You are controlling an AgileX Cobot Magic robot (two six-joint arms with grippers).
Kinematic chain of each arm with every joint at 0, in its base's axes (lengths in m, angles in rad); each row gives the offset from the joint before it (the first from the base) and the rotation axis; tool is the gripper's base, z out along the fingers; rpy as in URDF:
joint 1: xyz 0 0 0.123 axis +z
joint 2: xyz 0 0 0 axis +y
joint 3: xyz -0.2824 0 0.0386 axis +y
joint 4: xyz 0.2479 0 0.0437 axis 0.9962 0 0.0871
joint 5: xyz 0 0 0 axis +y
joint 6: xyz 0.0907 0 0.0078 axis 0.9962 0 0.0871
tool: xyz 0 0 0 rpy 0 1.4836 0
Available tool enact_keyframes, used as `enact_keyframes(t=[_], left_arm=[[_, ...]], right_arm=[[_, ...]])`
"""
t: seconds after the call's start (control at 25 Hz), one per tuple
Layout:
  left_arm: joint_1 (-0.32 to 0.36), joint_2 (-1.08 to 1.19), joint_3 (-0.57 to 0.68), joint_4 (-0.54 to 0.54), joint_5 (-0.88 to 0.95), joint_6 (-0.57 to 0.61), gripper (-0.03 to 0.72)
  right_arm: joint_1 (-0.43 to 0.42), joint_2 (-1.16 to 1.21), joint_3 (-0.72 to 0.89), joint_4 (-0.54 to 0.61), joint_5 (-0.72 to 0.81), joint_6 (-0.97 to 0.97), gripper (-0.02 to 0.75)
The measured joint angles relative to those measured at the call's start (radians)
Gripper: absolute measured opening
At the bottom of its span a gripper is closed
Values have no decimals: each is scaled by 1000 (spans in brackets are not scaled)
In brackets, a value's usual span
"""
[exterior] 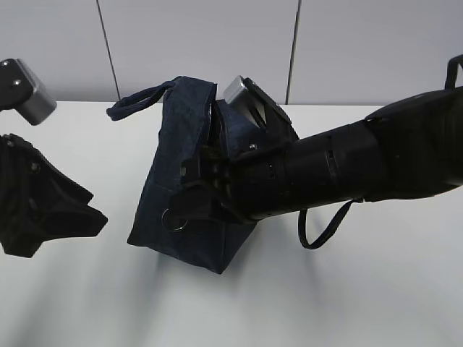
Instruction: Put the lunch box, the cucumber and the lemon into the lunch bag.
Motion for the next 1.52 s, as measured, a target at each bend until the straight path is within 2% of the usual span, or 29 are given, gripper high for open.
enact_keyframes(t=[0.2,0.4,0.64,0.92,1.08,1.16,1.24,1.4,1.52], left_arm=[[0,79,0,-104,-41,231,321],[0,148,0,-266,-65,490,321],[0,208,0,-432,-31,737,323],[0,276,0,-605,-39,896,345],[0,307,0,-696,-51,937,337],[0,328,0,-725,-52,941,298],[0,346,0,-741,-44,944,228],[0,355,0,-754,-17,946,42],[0,355,0,-759,5,946,1]], right_arm=[[-36,-2,0,-44,51,25,0],[-49,-19,0,-79,58,47,0],[-72,-32,0,-82,72,51,0],[-74,-32,0,-86,88,54,0],[-74,-32,0,-87,95,54,0],[-74,-32,2,-90,98,56,0],[-74,-32,2,-95,97,57,0],[-74,-46,3,-102,97,59,0],[-74,-54,3,-121,101,59,0]])
